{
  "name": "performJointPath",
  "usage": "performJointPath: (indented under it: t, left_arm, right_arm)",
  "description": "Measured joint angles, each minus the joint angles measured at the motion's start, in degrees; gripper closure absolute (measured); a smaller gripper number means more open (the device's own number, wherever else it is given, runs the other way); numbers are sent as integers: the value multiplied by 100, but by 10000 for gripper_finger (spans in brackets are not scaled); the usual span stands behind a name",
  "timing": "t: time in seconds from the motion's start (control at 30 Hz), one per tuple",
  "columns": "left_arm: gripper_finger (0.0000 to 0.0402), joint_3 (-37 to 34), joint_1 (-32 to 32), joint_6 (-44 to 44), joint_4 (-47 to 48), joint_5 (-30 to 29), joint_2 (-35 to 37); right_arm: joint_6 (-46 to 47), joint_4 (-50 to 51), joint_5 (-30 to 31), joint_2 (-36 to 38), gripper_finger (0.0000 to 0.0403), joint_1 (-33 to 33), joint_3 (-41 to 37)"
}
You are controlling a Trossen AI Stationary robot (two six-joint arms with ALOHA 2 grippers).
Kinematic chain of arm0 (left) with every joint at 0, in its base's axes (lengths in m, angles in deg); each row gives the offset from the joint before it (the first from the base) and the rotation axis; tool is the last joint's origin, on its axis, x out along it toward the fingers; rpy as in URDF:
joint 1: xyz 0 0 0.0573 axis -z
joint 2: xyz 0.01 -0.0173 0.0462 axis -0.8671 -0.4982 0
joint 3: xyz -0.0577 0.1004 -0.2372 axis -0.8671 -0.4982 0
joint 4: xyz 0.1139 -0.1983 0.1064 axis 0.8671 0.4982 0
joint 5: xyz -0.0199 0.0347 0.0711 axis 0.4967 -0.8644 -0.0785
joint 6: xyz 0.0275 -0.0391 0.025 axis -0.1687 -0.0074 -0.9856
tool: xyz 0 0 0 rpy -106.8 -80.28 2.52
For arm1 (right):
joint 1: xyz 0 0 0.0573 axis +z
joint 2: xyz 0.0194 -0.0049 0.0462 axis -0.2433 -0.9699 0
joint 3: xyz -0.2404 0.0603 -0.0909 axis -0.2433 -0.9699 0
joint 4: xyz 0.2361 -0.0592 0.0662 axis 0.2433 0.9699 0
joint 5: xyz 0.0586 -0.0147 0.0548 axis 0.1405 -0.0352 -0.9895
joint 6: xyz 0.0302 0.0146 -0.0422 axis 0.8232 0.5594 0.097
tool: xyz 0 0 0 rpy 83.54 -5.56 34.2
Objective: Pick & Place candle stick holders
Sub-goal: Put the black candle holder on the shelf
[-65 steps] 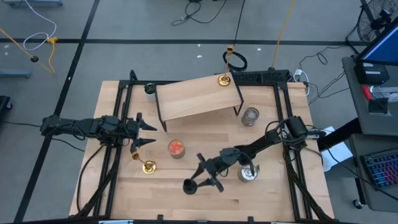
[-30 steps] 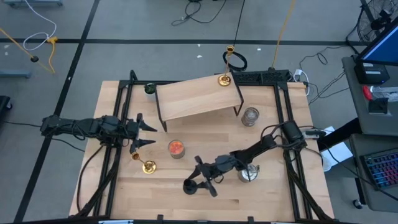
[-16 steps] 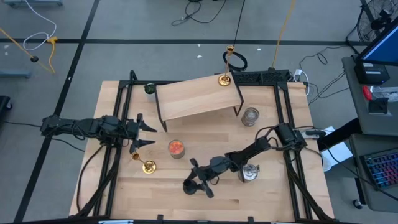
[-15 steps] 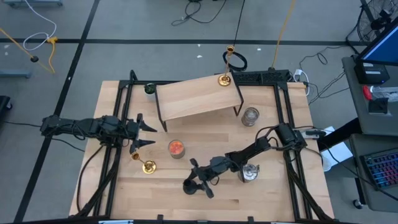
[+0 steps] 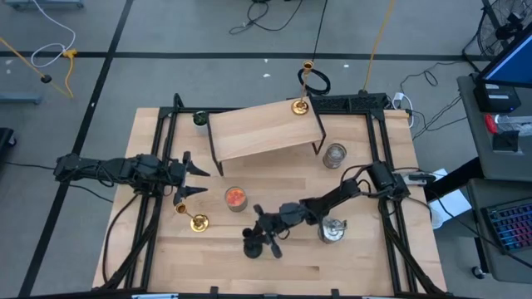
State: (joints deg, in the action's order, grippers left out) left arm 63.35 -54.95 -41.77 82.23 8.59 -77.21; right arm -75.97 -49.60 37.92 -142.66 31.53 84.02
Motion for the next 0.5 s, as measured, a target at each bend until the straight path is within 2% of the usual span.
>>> performJointPath:
  t: [0.07,0.17,0.23,0.37,0.5]
  left_arm:
    - [156,0,0,0,-1,0,0]
    - [156,0,0,2,1,0,0]
    - [156,0,0,2,1,0,0]
    - [156,0,1,2,0,1,0]
    - [156,0,0,2,-1,0,0]
  right_arm:
    - [53,30,97,128,381,-17,-2]
    - [53,493,563,515,393,-15,-2]
    - [12,1033,1136,907,390,-13,-2]
    - [-696,2193,2426,1838,388,-22,-2]
    - [-1685,2339,3692,2557,394,-118,-2]
